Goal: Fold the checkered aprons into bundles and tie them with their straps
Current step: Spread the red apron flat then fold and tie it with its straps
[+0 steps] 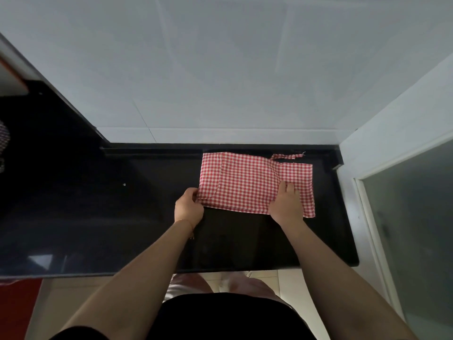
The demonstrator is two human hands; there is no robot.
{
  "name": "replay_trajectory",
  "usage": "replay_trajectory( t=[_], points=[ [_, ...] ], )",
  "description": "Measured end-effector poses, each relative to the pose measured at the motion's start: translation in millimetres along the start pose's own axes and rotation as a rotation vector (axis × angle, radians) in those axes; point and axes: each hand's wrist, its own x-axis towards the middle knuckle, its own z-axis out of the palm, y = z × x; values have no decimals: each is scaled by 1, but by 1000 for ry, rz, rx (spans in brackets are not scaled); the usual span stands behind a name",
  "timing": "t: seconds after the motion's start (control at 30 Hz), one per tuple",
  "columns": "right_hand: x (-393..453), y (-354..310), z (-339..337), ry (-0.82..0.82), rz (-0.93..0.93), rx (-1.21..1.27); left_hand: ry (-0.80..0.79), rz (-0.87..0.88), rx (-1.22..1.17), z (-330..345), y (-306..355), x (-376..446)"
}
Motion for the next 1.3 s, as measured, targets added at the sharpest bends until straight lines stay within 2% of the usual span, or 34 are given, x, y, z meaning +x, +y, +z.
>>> replay_trajectory(
  t=[0.13, 0.17, 0.27, 0.33, 0.43, 0.47, 0.53, 0.6, 0.67, 0.7, 0.8, 0.9, 1.03, 1.17, 1.3],
  points=[
    [-1, -1, 0, -13, 4, 4, -44, -254, -165, -2, 21, 20],
    [-1, 0, -1, -11, 5, 2, -37, -274, -175, 0, 23, 25],
    [-2, 3, 1, 40, -25, -20, -4, -240, -308, 0, 21, 20],
    [-1, 5, 2, 66, -29, -41, 15, -186, -215, 1, 20, 13],
    [3, 5, -3, 151, 48, -74, 68, -17, 197, 8, 20, 4],
    [4, 3, -6, 212, 64, -97, 150, 83, 357, 13, 19, 3],
    [4, -3, -7, 373, -22, -108, 289, 344, 494, 19, 22, 3],
    [5, -16, 2, 516, -221, -22, 230, 561, 574, 29, 39, 10],
    [1, -37, 19, 548, -434, 86, 67, 676, 716, 44, 54, 19],
    [0, -49, 26, 514, -517, 103, 5, 699, 809, 51, 57, 25],
    [3, -57, 48, 297, -587, 14, -70, 666, 999, 66, 39, 38],
    [14, -25, 57, 175, -499, -47, -35, 614, 943, 68, 21, 41],
    [25, 22, 56, 223, -344, -60, 63, 504, 884, 72, 15, 43],
    [26, 59, 49, 249, -205, -17, 88, 345, 808, 71, 12, 43],
    [18, 51, 33, 242, 12, 129, 138, 222, 546, 62, 18, 36]
  ],
)
